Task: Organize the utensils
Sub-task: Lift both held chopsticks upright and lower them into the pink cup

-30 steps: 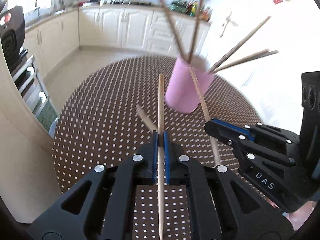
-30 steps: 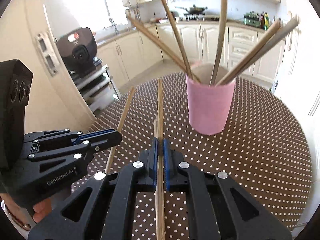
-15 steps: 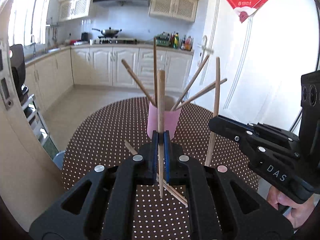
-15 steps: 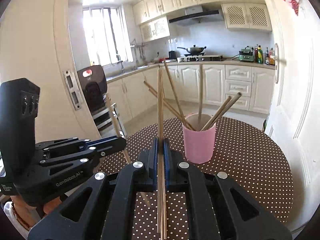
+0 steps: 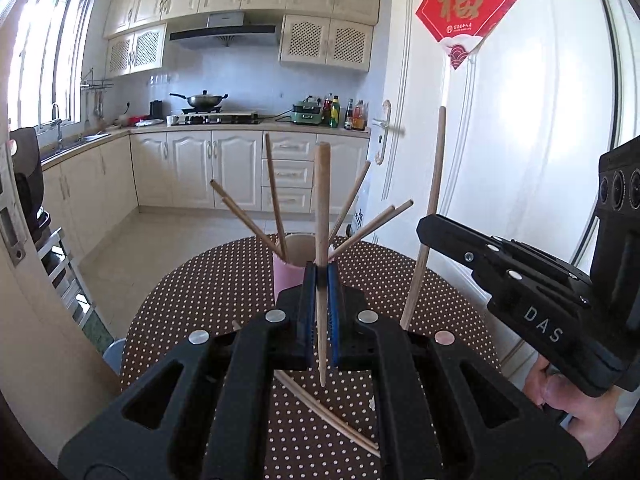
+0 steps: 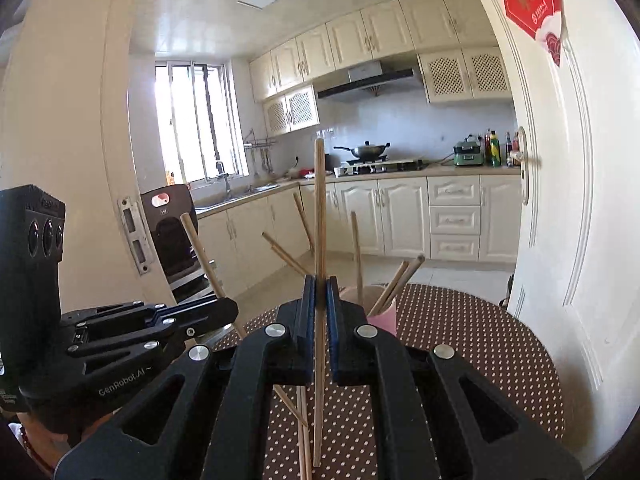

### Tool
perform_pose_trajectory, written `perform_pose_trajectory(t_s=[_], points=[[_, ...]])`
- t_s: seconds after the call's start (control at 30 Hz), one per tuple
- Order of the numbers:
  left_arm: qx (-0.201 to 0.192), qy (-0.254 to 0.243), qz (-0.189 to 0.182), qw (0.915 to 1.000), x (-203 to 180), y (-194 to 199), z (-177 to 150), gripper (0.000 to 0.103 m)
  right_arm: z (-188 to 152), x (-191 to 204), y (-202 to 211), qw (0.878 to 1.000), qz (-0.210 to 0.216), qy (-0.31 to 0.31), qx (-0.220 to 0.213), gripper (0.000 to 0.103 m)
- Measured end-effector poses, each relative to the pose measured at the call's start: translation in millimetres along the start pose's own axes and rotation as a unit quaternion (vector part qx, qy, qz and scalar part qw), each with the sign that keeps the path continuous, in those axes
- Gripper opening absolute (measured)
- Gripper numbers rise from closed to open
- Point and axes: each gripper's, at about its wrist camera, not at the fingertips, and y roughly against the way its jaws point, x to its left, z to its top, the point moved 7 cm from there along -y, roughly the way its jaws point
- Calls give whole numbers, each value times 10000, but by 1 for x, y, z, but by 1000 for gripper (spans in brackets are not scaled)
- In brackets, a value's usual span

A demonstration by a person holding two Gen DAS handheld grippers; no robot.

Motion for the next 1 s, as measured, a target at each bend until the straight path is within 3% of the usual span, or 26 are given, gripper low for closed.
perform_pose_trajectory(t_s=[0.2,0.67,1.0], points=[[-153,8,-38,9999,-1,-4,12,6,9,-3,0,9996,-65,15,-264,4],[-795,287,15,9964,24,-23,67,6,52,-10,-4,9877,-598,185,-1433,4],[-1148,466,79,9923,38,-61,92,6,60,-30,-43,9828,-798,174,-1657,4]])
